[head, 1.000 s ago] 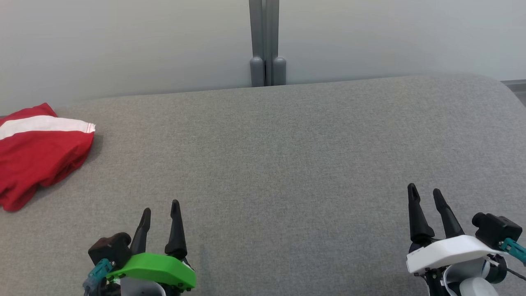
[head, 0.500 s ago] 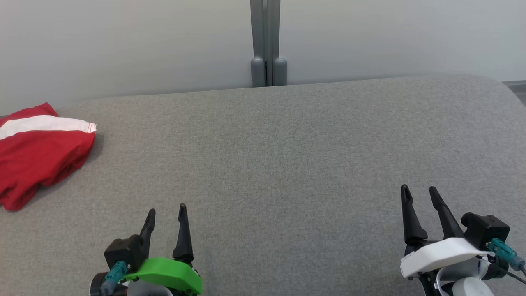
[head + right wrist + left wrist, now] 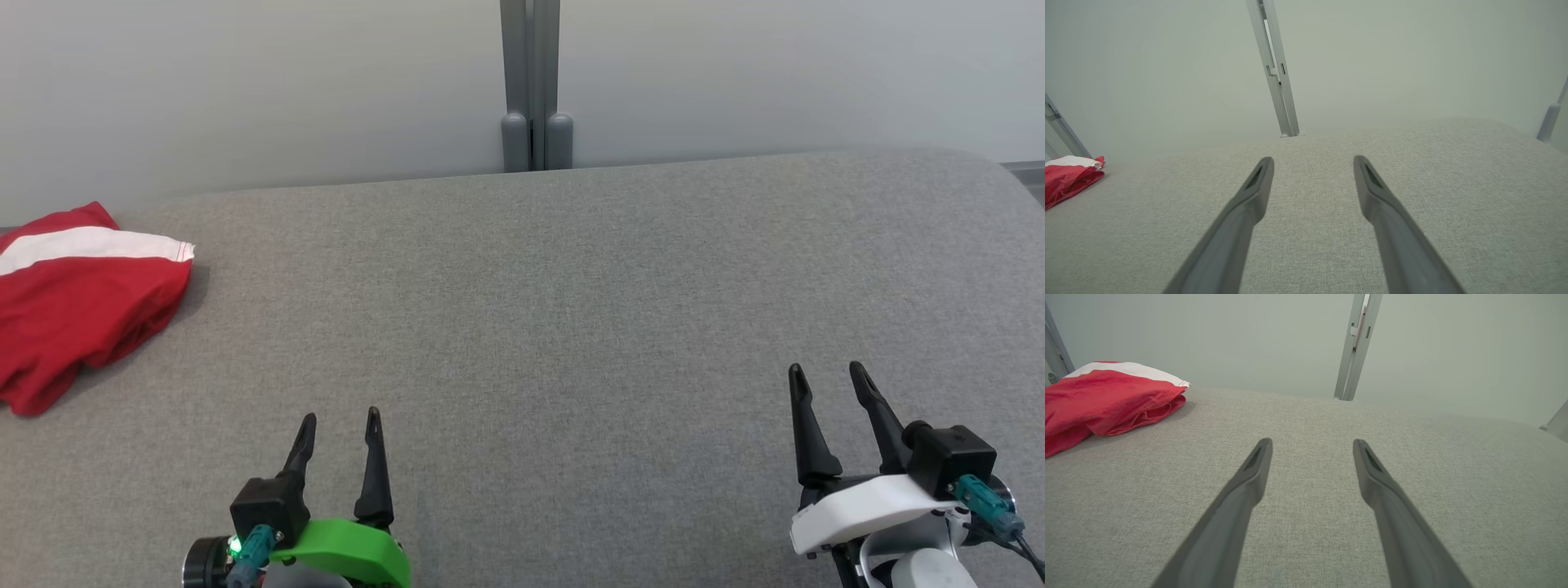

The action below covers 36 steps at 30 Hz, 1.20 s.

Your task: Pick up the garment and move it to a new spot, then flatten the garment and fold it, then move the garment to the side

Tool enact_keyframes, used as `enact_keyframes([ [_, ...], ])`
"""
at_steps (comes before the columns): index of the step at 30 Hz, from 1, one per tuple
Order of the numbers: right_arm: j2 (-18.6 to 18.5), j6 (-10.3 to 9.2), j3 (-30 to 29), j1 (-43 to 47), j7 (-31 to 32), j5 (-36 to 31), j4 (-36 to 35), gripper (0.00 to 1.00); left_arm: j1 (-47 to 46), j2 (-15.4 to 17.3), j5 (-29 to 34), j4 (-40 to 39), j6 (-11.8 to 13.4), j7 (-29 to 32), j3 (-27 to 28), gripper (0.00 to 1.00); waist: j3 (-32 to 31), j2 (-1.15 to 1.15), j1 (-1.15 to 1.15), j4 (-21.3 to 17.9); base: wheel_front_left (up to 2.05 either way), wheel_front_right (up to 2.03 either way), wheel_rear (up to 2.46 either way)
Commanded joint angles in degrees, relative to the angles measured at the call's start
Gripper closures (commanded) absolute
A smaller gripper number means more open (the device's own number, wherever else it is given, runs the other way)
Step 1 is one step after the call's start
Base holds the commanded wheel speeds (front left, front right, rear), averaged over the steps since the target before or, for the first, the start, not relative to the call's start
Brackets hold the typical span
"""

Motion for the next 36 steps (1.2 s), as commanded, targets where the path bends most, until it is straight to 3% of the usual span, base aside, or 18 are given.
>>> enact_keyframes([
  [1, -0.30, 0.02, 0.07, -0.32, -0.53, -1.29, -0.43, 0.00, 0.42, 0.41, 1.08, 0.12, 0.19, -0.49, -0.23, 0.00, 0.01, 0.00, 0.00, 0.03, 0.00, 0.00, 0.00],
  [18, -0.34, 0.02, 0.19, 0.07, -2.35, -7.82, -0.51, 0.00, 0.53, 0.46, 5.28, 0.62, 1.20, -2.34, -1.62, 0.00, 0.13, 0.00, 0.00, 0.48, 0.00, 0.00, 0.00],
  [36, -0.33, 0.02, 0.21, 0.01, -2.24, -7.30, -0.02, 0.00, 0.21, 0.45, 4.19, 0.80, 1.21, -2.22, -1.32, 0.00, 0.22, 0.00, 0.00, 0.54, 0.00, 0.00, 0.00],
])
